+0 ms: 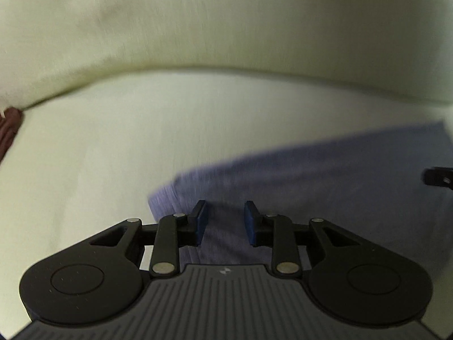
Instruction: Fold clothes
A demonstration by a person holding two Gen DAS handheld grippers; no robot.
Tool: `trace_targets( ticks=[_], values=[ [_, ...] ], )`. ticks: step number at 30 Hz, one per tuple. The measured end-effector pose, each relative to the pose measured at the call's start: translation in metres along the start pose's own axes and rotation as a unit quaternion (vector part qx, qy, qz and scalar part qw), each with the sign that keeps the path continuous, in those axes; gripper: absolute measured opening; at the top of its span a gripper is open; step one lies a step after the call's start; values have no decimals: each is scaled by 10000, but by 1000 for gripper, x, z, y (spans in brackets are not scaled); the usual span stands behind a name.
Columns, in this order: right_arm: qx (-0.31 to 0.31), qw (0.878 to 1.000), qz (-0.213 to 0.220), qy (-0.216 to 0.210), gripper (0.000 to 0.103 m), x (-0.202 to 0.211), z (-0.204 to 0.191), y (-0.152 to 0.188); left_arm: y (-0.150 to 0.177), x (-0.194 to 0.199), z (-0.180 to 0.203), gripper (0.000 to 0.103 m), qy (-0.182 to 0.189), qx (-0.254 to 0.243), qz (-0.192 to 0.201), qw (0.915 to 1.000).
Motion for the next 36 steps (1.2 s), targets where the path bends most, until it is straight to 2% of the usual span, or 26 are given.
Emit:
trace_targets(
  ticks=[1, 5, 9, 13, 18, 19, 23, 27, 30, 33, 34, 36],
  values=[
    [1, 10000, 46, 29, 18, -1, 4, 3, -5, 6, 2, 32, -28, -5, 55, 10000],
    [-205, 9994, 272, -87, 24, 25, 5, -13, -15, 28, 13, 33, -57, -48, 179, 9998],
    [-458, 9981, 400, -131, 28, 53, 17, -12, 9, 48, 34, 34, -5, 6, -89, 10000],
    [-471, 9988, 159, 8, 28, 73, 43, 15, 42, 62, 45, 32, -217, 44, -498, 9985],
    [-878, 9958, 261, 14, 28, 100, 58, 19, 33, 87, 50, 33, -122, 229, -354, 9990],
    [-1225, 9921, 267, 17, 29, 107, 70, 22, 28, 95, 58, 33, -83, 217, -308, 9993],
    [-1787, 9830, 393, 153, 29, 119, 97, 29, 15, 111, 88, 33, 203, 161, -109, 9996],
    [-2084, 9761, 566, 232, 31, 124, 111, 28, -7, 110, 150, 33, 714, -371, 128, 9967],
    [-2428, 9679, 598, 258, 32, 119, 124, 30, -19, 104, 209, 33, 1301, -1025, 238, 9859],
    [-2762, 9589, 610, 217, 33, 115, 135, 32, -26, 104, 244, 34, 1585, -1551, 409, 9742],
    [-3058, 9501, 607, 113, 33, 113, 142, 33, -28, 105, 250, 34, 1626, -1657, 433, 9717],
    [-3343, 9402, 649, 12, 34, 107, 150, 32, -36, 103, 255, 34, 1679, -1844, 448, 9674]
  ],
)
Point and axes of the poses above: each gripper's, at about its wrist camera, not at the fingertips, and x roughly against the way its jaws point, z to its right, y to its underside, the point moved 9 cm from there along -x, roughly the way its jaws point, and after that the axes turned 9 degrees about -x, right-handed, at the moved point
